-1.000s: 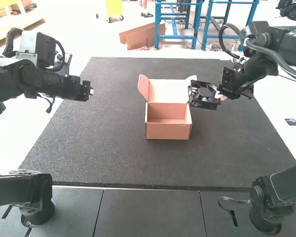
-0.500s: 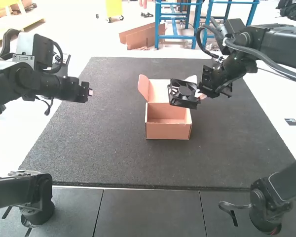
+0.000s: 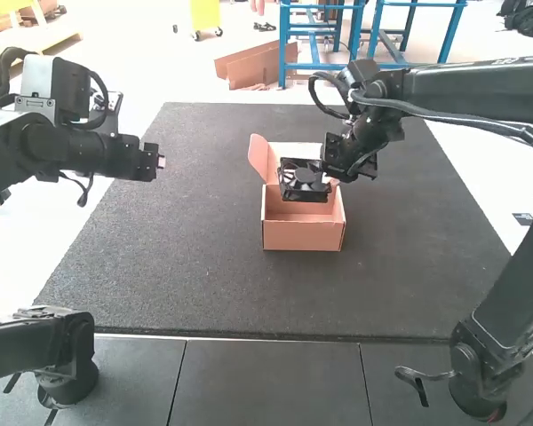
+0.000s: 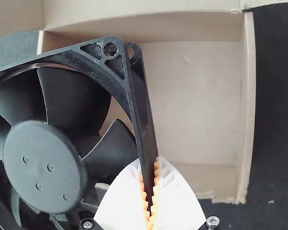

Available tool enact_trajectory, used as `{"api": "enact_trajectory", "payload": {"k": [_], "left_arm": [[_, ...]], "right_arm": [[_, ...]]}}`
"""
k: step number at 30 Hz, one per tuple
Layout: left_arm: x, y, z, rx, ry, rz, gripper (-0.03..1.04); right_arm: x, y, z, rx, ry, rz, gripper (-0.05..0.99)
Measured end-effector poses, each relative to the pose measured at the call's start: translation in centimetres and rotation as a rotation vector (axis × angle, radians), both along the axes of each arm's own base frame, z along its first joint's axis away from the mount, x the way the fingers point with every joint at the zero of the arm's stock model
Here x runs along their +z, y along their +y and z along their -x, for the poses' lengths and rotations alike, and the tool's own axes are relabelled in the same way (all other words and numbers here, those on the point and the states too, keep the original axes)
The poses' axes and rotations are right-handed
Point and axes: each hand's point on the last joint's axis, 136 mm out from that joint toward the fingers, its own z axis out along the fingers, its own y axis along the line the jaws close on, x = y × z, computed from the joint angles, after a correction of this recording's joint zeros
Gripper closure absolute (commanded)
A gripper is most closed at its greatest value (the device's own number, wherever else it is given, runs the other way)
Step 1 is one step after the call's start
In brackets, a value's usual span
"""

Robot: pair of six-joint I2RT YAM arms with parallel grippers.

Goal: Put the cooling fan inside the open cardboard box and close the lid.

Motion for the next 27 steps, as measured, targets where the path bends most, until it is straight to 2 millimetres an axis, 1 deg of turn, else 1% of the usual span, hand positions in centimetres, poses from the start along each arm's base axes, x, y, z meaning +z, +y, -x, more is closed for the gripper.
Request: {"api": "enact_trajectory", "payload": {"k": [3,9,22,27], "left_arm": [[0.0,0.0,0.0,0.0,0.001,0.0,0.04],[-0.1,0.0,0.1,0.0,0.007,0.0,0.04],[-0.1,0.0,0.1,0.001,0.007,0.001,0.04],[-0.1,0.0,0.1,0.001,0.007,0.001,0.04]], "right_arm": [[-1.2,-0.1,-1.0,-0.012,-0.01,0.029,0.94],[-2.5,0.0,-2.2,-0.014,-0.024,0.055,0.94],[-5.6,0.2,-3.2,-0.005,-0.003,0.095,0.94],[-6.6,0.0,-2.9,0.003,0.012,0.114,0.94]]}}
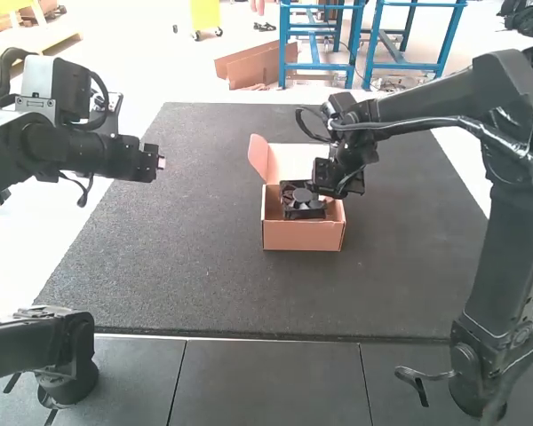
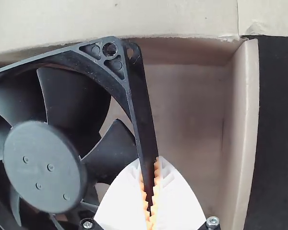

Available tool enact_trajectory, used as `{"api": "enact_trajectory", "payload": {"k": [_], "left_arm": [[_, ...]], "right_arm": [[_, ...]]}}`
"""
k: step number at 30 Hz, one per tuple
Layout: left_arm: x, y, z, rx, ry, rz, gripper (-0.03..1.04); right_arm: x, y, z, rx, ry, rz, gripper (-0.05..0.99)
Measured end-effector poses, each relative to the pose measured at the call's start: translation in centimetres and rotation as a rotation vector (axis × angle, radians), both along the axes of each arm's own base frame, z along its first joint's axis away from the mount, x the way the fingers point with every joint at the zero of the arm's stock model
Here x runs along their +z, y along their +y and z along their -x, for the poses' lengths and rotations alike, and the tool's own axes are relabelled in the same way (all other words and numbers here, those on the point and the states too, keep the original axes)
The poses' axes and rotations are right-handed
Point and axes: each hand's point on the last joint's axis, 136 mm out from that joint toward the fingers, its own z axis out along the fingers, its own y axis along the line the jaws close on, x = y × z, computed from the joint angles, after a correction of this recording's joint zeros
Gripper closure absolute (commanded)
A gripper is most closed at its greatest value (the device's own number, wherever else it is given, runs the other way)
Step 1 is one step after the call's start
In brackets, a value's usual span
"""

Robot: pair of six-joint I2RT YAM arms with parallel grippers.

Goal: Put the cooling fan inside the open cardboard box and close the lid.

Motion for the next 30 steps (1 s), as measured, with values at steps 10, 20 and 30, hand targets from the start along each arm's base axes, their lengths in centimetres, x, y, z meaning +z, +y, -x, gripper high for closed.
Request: {"api": "enact_trajectory", "payload": {"k": [10,20,30], "left_arm": [[0.0,0.0,0.0,0.0,0.0,0.0,0.04],[0.0,-0.1,-0.6,0.011,-0.001,0.015,0.04],[0.0,-0.5,-3.1,0.025,0.021,0.04,0.04]], "right_arm": [[-1.1,0.0,0.6,0.009,0.026,-0.002,0.52],[1.8,2.3,0.5,0.065,0.041,-0.105,0.2],[14.5,-1.5,-3.5,-0.028,-0.276,-0.283,0.13]]}}
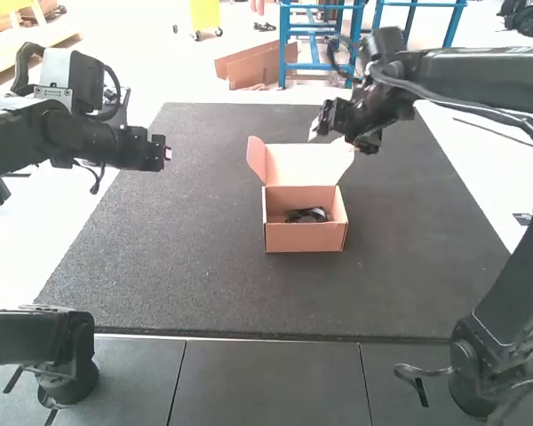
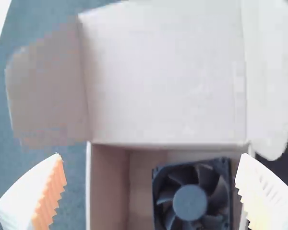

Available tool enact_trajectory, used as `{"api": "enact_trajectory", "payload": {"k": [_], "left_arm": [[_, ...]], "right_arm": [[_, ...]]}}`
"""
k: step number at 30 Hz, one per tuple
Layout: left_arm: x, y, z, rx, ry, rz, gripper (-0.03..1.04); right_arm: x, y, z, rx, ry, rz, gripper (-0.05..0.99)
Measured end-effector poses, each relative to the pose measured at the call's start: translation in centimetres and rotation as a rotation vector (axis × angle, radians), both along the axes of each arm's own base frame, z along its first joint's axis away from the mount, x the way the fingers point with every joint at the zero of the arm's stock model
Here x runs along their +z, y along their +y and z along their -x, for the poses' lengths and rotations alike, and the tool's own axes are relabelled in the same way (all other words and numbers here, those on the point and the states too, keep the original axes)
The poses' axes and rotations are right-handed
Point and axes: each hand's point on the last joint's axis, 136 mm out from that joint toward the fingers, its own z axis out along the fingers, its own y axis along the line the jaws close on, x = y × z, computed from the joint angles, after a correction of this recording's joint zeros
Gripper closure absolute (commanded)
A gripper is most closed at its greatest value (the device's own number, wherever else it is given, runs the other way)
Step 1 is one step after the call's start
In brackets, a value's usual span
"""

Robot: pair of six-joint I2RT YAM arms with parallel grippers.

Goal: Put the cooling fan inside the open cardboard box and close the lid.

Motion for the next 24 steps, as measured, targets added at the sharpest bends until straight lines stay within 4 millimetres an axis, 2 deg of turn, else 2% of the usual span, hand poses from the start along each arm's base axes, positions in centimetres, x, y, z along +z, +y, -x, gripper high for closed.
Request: {"api": "enact_trajectory", "payload": {"k": [2,4,7,14,20,24], "left_arm": [[0.2,-0.5,-0.8,-0.013,0.0,0.001,0.04],[0.2,-1.2,-1.6,-0.03,0.003,0.0,0.04],[0.1,-2.4,-2.9,-0.057,0.01,0.0,0.04],[-0.3,-4.2,-5.9,-0.082,0.019,-0.003,0.04],[-1.3,-4.5,-8.3,-0.072,0.037,-0.013,0.04],[-1.6,-4.8,-9.9,-0.067,0.04,-0.007,0.04]], "right_arm": [[3.0,-2.4,-0.9,-0.066,-0.078,-0.045,0.13],[5.4,-4.4,-1.4,-0.114,-0.155,-0.07,0.05],[6.8,-5.9,-1.2,-0.136,-0.233,-0.076,0.03],[3.4,-6.7,-0.5,-0.116,-0.189,-0.018,0.03],[2.9,-7.5,-1.3,-0.117,-0.201,0.007,0.03],[2.2,-7.9,-2.5,-0.124,-0.182,0.019,0.03]]}}
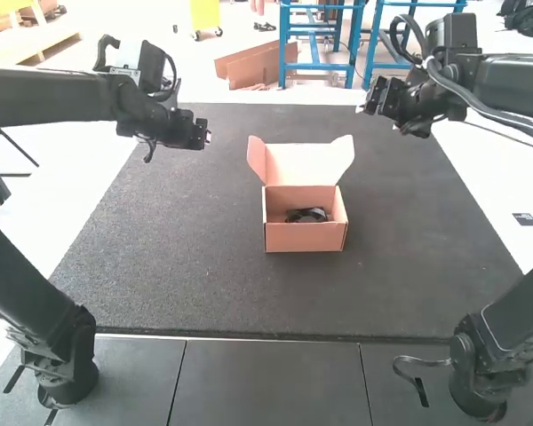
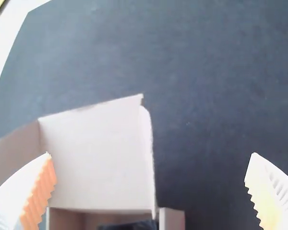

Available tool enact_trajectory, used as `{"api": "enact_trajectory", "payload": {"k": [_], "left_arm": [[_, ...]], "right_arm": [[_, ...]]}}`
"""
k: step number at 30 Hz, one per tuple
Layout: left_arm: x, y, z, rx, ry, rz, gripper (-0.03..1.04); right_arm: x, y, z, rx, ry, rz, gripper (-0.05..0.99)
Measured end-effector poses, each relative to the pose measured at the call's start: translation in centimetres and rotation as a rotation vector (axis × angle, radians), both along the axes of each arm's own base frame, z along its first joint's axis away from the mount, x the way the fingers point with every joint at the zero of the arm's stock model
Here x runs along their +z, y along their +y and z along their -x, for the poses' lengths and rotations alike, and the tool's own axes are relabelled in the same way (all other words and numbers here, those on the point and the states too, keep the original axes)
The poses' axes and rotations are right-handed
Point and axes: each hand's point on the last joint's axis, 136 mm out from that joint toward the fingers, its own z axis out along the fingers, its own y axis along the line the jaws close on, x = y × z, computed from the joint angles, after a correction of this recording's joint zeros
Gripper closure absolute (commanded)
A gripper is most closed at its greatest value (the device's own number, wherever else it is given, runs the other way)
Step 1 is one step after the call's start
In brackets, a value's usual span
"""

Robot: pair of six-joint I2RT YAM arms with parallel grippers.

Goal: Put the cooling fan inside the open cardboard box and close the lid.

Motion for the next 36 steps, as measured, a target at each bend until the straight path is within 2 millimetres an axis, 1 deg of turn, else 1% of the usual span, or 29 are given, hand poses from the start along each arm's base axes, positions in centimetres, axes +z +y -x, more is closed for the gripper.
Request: {"api": "enact_trajectory", "payload": {"k": [6,10,15,20,29,32,36], "left_arm": [[-0.9,-0.4,-2.0,0.004,0.015,0.002,0.04],[-1.7,-0.7,-3.1,0.005,0.022,0.003,0.04],[-2.7,-1.2,-3.9,0.003,0.03,0.014,0.04],[-3.4,-2.5,-4.6,-0.019,0.035,0.028,0.04],[-3.8,-3.8,-6.4,-0.043,0.042,0.046,0.04],[-3.6,-4.7,-6.9,-0.062,0.037,0.054,0.04],[-3.6,-6.7,-6.9,-0.105,0.04,0.06,0.04]], "right_arm": [[-0.6,0.6,-2.4,0.013,0.033,0.005,0.03],[-1.1,0.8,-3.2,0.022,0.057,0.02,0.03],[-2.3,0.9,-3.6,0.045,0.102,0.058,0.03],[-3.3,0.9,-4.0,0.061,0.13,0.081,0.03],[-3.6,1.1,-4.5,0.07,0.149,0.093,0.03],[-4.1,1.1,-4.5,0.072,0.168,0.096,0.03],[-4.9,1.1,-4.4,0.072,0.193,0.1,0.03]]}}
